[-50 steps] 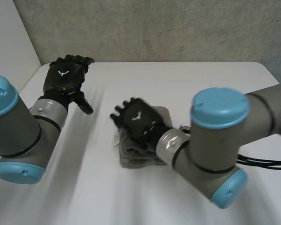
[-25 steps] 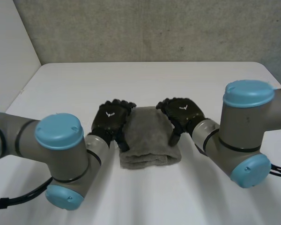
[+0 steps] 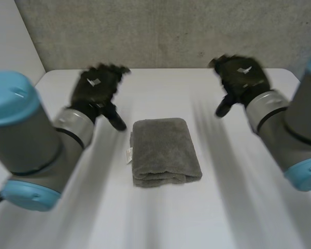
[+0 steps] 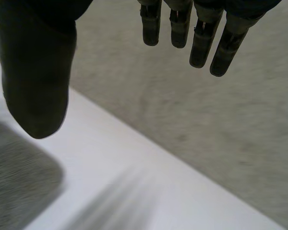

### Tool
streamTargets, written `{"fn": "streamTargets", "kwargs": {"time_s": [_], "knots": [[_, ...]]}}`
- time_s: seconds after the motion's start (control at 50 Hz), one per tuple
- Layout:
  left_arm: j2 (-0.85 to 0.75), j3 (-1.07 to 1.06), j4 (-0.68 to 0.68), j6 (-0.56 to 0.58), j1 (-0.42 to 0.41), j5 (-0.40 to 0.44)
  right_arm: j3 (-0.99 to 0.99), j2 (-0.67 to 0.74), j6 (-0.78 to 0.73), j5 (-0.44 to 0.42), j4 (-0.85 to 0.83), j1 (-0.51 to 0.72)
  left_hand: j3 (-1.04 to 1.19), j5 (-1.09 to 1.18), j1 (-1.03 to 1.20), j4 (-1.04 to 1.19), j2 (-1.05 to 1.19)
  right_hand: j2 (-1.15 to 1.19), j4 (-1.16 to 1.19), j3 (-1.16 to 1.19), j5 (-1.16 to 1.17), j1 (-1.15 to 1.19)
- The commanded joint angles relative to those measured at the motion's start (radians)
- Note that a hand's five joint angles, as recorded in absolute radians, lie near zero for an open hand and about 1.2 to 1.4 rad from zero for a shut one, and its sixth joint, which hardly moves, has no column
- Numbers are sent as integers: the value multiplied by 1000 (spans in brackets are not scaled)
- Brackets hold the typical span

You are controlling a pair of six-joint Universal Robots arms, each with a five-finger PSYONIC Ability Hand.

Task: Fold the towel.

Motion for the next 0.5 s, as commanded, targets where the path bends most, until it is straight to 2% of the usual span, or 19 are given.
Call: {"fn": "streamTargets", "kwargs": {"time_s": [0.02, 0.18, 0.5], "knots": [[178, -22, -55, -2, 52, -23, 59, -116, -3, 93, 25, -24, -46, -211, -65, -63, -59, -80, -90, -69, -20, -51], [209, -59, -90, -4, 66, -32, 97, -171, -5, 96, 30, -49, -46, -211, -65, -63, -59, -80, -90, -69, -20, -51], [209, -93, -81, -16, 67, -35, 111, -178, 33, 79, 18, -63, -70, -234, -89, -86, -82, -80, -90, -69, -20, -51]]}}
